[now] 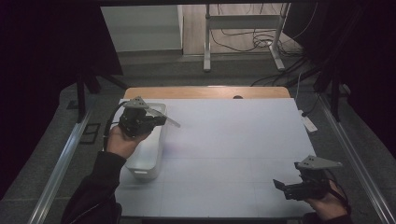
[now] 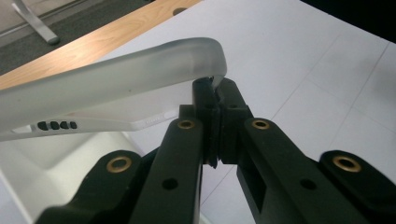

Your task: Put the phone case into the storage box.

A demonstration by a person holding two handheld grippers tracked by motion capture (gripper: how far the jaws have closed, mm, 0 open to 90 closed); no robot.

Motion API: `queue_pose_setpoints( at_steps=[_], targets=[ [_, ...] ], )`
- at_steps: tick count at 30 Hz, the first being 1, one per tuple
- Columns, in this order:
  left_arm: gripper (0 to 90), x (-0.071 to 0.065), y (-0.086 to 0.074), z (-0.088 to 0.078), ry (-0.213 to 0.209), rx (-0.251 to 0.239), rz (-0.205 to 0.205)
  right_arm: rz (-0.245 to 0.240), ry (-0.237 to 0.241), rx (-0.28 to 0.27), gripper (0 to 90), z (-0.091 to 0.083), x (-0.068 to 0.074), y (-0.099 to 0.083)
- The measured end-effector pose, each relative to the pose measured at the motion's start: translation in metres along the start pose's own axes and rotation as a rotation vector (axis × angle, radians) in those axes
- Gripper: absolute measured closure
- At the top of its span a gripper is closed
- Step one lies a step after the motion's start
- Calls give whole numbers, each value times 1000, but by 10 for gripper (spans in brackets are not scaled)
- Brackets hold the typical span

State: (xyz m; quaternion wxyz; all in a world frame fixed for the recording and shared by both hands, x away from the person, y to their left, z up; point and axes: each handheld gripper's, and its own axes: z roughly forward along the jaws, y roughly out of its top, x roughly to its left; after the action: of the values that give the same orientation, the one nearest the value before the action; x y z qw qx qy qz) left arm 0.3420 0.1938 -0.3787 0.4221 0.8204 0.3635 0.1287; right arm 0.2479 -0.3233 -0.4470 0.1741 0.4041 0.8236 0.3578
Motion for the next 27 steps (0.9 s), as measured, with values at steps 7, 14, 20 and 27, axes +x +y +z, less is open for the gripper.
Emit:
queue_pose_setpoints(
  at_steps=[7,14,20,27],
  targets=[
    [879,9,-2,-5,26,10,-19,36,-29,20,0,-6,-2,-7],
    [879,17,-3,-10,53,18,-34,58,-52,24,0,-10,-5,-12],
    [879,23,0,-12,74,30,-41,65,-64,27,0,-12,-5,-14],
    [879,28,2,-13,104,43,-51,67,-65,25,0,-13,-5,-15]
  ],
)
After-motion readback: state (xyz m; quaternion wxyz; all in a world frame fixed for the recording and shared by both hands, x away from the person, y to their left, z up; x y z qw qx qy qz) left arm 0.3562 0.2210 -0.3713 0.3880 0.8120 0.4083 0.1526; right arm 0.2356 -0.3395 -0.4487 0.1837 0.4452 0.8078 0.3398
